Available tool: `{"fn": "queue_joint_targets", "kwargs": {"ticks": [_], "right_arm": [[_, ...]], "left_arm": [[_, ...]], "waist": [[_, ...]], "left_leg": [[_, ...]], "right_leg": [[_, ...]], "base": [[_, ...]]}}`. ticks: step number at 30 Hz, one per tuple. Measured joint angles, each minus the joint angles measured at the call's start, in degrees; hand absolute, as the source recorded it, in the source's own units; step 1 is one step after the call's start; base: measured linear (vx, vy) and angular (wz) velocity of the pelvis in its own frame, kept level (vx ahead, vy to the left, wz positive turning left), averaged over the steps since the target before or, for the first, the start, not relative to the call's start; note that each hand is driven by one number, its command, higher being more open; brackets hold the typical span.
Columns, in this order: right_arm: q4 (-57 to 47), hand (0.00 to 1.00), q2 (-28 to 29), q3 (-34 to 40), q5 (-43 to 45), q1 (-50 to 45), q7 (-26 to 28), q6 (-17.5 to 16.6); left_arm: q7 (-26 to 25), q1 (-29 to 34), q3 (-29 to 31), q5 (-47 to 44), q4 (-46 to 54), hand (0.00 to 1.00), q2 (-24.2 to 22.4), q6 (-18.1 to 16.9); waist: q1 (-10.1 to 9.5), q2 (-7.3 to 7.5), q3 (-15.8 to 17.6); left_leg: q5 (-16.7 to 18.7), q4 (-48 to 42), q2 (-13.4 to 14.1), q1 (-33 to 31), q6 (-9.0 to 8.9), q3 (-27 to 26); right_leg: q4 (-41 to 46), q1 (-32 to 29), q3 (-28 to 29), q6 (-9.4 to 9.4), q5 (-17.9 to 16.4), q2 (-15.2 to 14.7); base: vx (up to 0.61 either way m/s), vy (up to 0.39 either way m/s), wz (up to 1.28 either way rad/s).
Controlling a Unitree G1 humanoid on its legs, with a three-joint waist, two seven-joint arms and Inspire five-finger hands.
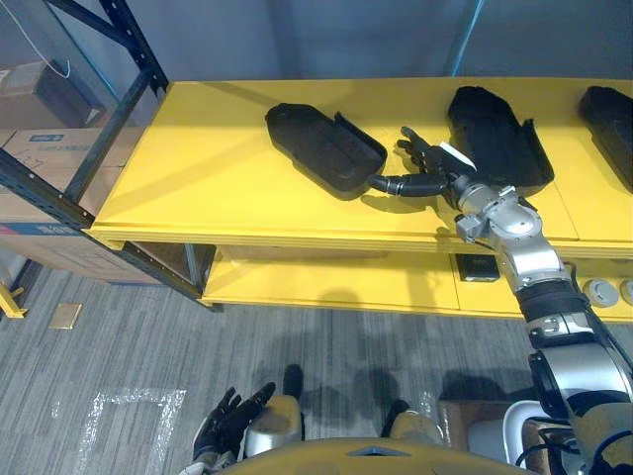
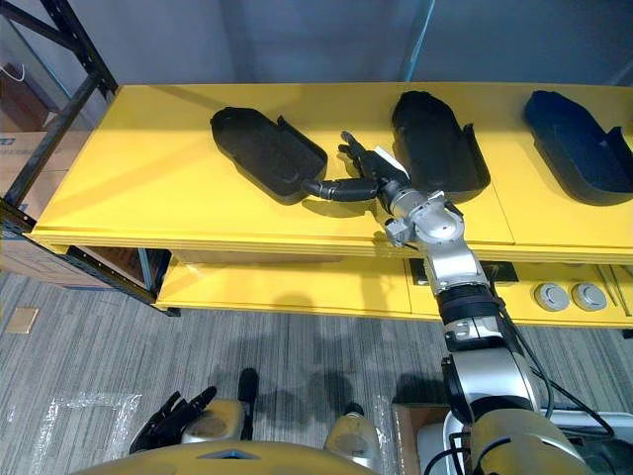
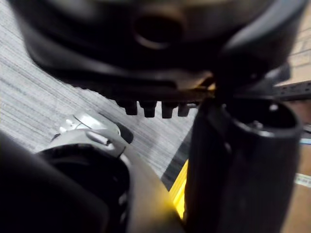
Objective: Walk over and take three plastic housings, then place them on the shelf
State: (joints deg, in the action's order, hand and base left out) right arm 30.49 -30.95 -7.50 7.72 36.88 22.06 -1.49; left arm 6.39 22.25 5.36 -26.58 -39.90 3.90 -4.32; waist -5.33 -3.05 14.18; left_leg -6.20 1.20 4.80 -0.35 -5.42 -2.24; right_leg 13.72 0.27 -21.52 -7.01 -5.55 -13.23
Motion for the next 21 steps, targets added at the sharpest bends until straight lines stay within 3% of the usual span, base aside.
{"fn": "queue_joint_targets", "kwargs": {"ticks": [15,21], "right_arm": [[-0.1,1.0,6.39,-2.33,2.3,-0.93,0.06,-0.1],[-5.86,1.0,9.46,-5.47,2.72,-2.32,-0.04,2.72]], "left_arm": [[-1.01,-0.66,0.01,0.03,-1.22,1.0,0.72,-0.52],[-1.09,-1.92,0.0,0.15,-2.47,1.0,1.01,-0.42]], "waist": [[-0.14,1.65,-1.19],[-0.72,1.98,-1.35]], "left_leg": [[-0.07,0.01,-0.07,-0.25,0.1,0.62],[0.06,0.16,0.43,-0.3,0.18,0.74]], "right_leg": [[-2.99,1.49,-0.96,-0.25,1.4,0.54],[-3.98,1.95,-0.94,-0.07,1.72,1.25]], "base": [[0.0,-0.006,0.01],[0.0,-0.018,0.0]]}}
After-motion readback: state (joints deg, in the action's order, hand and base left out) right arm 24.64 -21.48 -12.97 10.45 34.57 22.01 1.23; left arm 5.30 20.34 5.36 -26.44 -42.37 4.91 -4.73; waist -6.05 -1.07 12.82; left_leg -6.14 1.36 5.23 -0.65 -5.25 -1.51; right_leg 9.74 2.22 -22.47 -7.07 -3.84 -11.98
